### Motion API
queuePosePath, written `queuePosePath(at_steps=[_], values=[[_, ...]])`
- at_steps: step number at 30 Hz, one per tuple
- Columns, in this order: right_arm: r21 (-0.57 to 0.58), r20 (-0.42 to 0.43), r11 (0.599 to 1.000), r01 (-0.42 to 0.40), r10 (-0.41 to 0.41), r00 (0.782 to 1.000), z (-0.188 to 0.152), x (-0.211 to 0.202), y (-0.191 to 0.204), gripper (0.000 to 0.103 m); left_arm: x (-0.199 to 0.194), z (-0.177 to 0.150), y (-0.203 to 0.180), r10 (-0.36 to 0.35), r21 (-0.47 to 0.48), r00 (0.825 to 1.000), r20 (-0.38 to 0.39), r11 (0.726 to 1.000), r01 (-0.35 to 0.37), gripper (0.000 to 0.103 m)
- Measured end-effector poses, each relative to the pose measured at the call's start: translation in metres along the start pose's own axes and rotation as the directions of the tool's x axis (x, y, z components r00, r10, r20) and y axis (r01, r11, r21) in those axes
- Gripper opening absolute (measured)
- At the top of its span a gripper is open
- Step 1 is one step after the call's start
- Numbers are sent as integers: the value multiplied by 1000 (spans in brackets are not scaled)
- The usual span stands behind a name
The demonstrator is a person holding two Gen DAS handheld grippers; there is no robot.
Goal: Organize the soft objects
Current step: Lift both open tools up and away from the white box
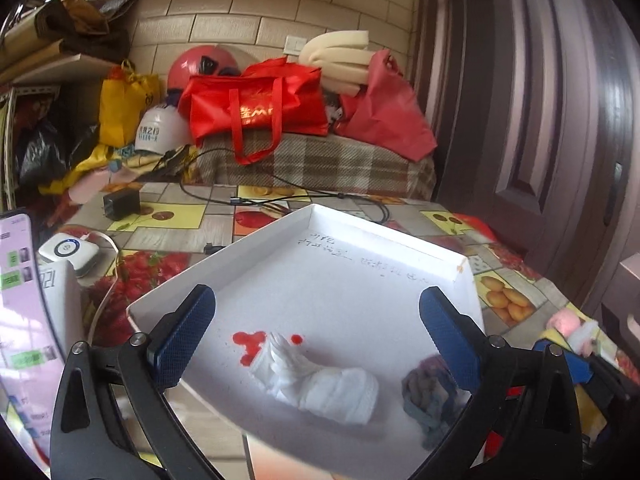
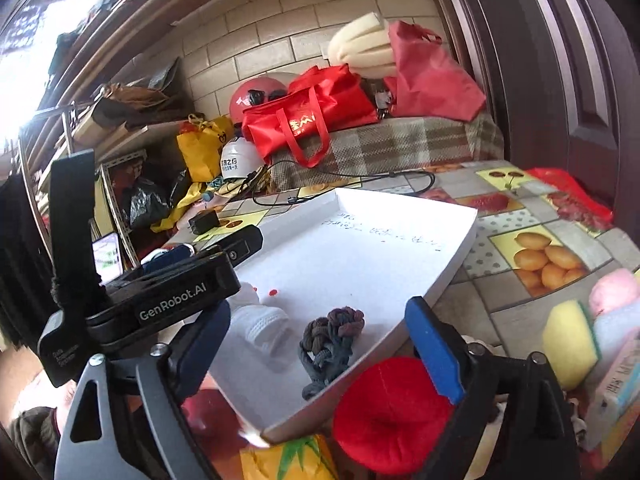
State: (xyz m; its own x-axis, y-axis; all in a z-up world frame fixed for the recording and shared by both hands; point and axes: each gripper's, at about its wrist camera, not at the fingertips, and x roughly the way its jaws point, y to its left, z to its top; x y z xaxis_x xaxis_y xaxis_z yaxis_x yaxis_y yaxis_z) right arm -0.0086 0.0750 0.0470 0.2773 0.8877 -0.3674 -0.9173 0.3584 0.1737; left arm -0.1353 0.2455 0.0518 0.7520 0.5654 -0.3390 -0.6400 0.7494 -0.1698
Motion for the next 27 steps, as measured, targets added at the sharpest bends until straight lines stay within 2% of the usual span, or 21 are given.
queuePosePath(at_steps=[2,6,7,9,11,14,15,18,22,23,24,27], values=[[-23,-3,1000,5,-5,1000,-2,-6,-1,103,-9,-4,-1,-43,4,999,-16,999,43,103],[-95,7,995,27,-26,1000,-8,-25,-5,103,-29,-16,-10,-164,37,984,-73,985,167,103],[-106,24,994,33,-30,999,-9,-32,-8,103,-36,-20,-14,-206,49,974,-90,976,211,103],[-129,54,990,53,-46,997,-11,-46,-14,103,-43,-26,-24,-241,99,960,-140,962,256,103],[-126,72,989,72,-63,995,-13,-58,-24,103,-52,-33,-37,-288,158,940,-184,935,318,103],[-64,64,992,111,-107,992,-12,-73,-54,103,-64,-44,-53,-359,211,899,-252,886,413,103],[-34,61,992,125,-123,991,-11,-77,-64,103,-65,-48,-59,-376,221,879,-293,868,445,103],[68,42,980,186,-190,981,-9,-91,-102,103,-68,-58,-72,-401,234,840,-365,834,500,103],[190,25,952,241,-250,968,-13,-110,-145,103,-74,-67,-88,-420,249,805,-420,799,547,103],[225,32,942,249,-262,964,-14,-116,-155,103,-77,-70,-92,-432,243,790,-434,788,565,103],[246,36,936,252,-269,963,-15,-120,-160,103,-80,-72,-97,-454,233,767,-453,770,594,103],[316,26,916,249,-271,962,-18,-123,-175,103,-91,-81,-120,-520,227,686,-510,688,690,103]])
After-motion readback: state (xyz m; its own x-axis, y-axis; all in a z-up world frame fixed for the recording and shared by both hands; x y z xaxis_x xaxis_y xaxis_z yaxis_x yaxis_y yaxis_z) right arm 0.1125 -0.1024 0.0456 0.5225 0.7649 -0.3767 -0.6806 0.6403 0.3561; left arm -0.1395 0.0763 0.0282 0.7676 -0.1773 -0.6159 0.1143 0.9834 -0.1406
